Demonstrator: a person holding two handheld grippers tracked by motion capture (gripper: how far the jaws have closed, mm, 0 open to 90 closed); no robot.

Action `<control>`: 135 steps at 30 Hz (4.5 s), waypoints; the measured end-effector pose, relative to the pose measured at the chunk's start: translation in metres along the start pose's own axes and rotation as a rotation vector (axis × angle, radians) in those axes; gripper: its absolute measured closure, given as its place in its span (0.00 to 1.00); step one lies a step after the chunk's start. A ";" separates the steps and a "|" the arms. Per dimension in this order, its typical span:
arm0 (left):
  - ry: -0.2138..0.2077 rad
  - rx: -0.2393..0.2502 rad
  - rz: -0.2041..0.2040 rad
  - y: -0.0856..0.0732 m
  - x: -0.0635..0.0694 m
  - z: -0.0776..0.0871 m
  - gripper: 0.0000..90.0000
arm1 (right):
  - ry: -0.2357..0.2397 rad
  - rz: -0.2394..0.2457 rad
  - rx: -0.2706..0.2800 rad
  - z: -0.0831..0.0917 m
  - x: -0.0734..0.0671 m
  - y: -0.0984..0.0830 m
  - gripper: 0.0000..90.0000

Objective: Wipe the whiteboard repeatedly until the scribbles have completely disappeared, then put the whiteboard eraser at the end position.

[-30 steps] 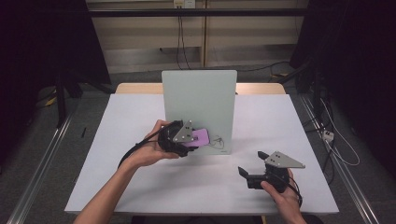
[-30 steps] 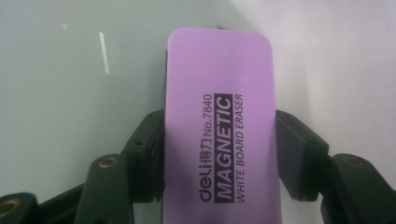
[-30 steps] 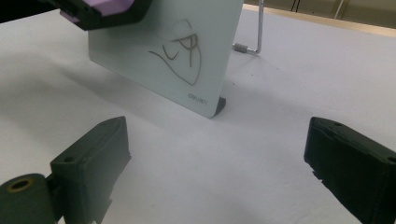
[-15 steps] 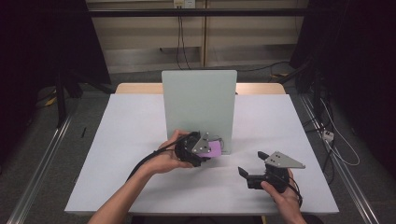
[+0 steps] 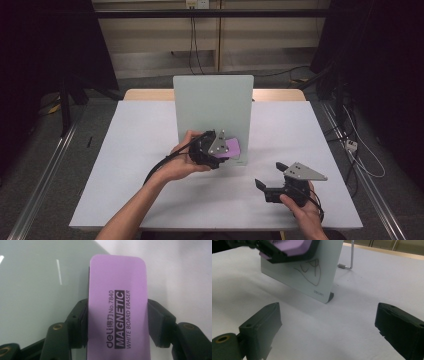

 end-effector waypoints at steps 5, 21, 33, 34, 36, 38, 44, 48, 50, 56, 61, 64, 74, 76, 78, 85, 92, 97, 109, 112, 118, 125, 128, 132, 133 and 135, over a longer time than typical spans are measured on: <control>-0.038 -0.075 -0.068 0.003 0.016 -0.016 0.46 | 0.000 0.001 0.001 0.000 0.000 0.000 0.07; -0.070 -0.183 -0.131 0.012 0.041 -0.042 0.46 | -0.001 0.001 0.001 0.001 0.000 0.000 0.07; 0.003 -0.138 -0.070 0.010 0.013 -0.014 0.46 | -0.002 0.000 0.001 0.001 0.000 0.000 0.07; -0.017 -0.140 -0.063 0.010 0.016 -0.017 0.46 | -0.002 0.002 0.001 0.001 0.000 0.000 0.07; -0.058 -0.153 -0.063 0.010 0.022 -0.024 0.46 | -0.002 0.001 0.002 0.001 0.000 0.000 0.07; -0.075 -0.179 -0.088 0.011 0.026 -0.029 0.46 | -0.002 0.001 0.003 0.001 0.000 0.000 0.07; -0.167 -0.228 -0.067 0.011 0.033 -0.040 0.46 | -0.001 0.004 0.003 0.001 0.000 0.000 0.07; -0.231 -0.262 -0.042 0.011 0.035 -0.044 0.46 | -0.001 0.001 0.002 0.001 0.000 0.000 0.07; -0.245 -0.258 -0.036 0.012 0.035 -0.048 0.46 | -0.001 0.001 0.001 0.001 0.000 0.000 0.07; -0.274 -0.275 -0.038 0.015 0.036 -0.052 0.46 | -0.001 0.000 0.001 0.001 0.000 0.000 0.07; -0.247 -0.306 -0.033 0.019 0.038 -0.052 0.46 | 0.000 0.004 0.001 0.001 0.000 0.000 0.07; -0.201 -0.295 -0.007 0.020 0.034 -0.045 0.46 | 0.000 0.001 0.001 0.002 0.000 0.000 0.07; -0.060 -0.169 0.123 0.002 -0.004 0.008 0.46 | 0.001 0.003 0.002 0.001 0.000 0.000 0.07; -0.045 -0.169 0.126 0.001 -0.002 0.006 0.46 | -0.001 -0.001 0.001 0.001 0.000 0.000 0.07; -0.056 -0.170 0.117 -0.001 0.000 0.004 0.46 | -0.001 0.002 0.002 0.001 -0.001 0.000 0.07; -0.157 -0.208 0.096 -0.017 0.019 -0.006 0.46 | -0.001 -0.006 0.000 0.000 0.001 0.000 0.07; -0.115 -0.160 0.145 -0.030 0.016 0.013 0.46 | -0.005 -0.010 -0.002 -0.001 0.001 0.001 0.07; -0.120 -0.108 0.184 -0.037 0.015 0.033 0.46 | -0.003 -0.006 -0.002 -0.002 0.001 0.000 0.07; -0.135 0.048 0.359 -0.055 0.008 0.069 0.45 | 0.001 0.000 -0.001 0.000 0.000 0.000 0.07; -0.138 0.082 0.399 -0.061 0.005 0.079 0.45 | -0.001 -0.002 -0.002 0.000 0.000 0.000 0.07; -0.143 0.079 0.406 -0.070 0.009 0.082 0.45 | 0.002 -0.001 -0.006 0.000 -0.001 0.000 0.07; -0.174 0.066 0.387 -0.066 0.020 0.077 0.45 | 0.005 0.001 -0.003 0.001 0.000 0.000 0.07; -0.189 0.058 0.376 -0.065 0.023 0.080 0.45 | 0.004 -0.001 -0.001 0.000 0.000 0.000 0.07; -0.222 0.045 0.364 -0.066 0.030 0.079 0.45 | 0.000 -0.007 -0.004 -0.002 0.000 0.001 0.07; -0.231 0.039 0.360 -0.066 0.033 0.078 0.45 | -0.001 -0.008 -0.005 -0.002 0.000 0.001 0.07; -0.246 0.031 0.346 -0.064 0.036 0.076 0.45 | -0.002 -0.007 -0.005 -0.003 -0.001 0.000 0.07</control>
Point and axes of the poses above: each handheld gripper's, and its own axes: z roughly backward along the jaws, y roughly out of its top, x roughly to its right, the point moved 4 cm from there along -z, roughly forward along the jaws, and after that the axes turned 14 degrees about -z, right-handed, at the moved point
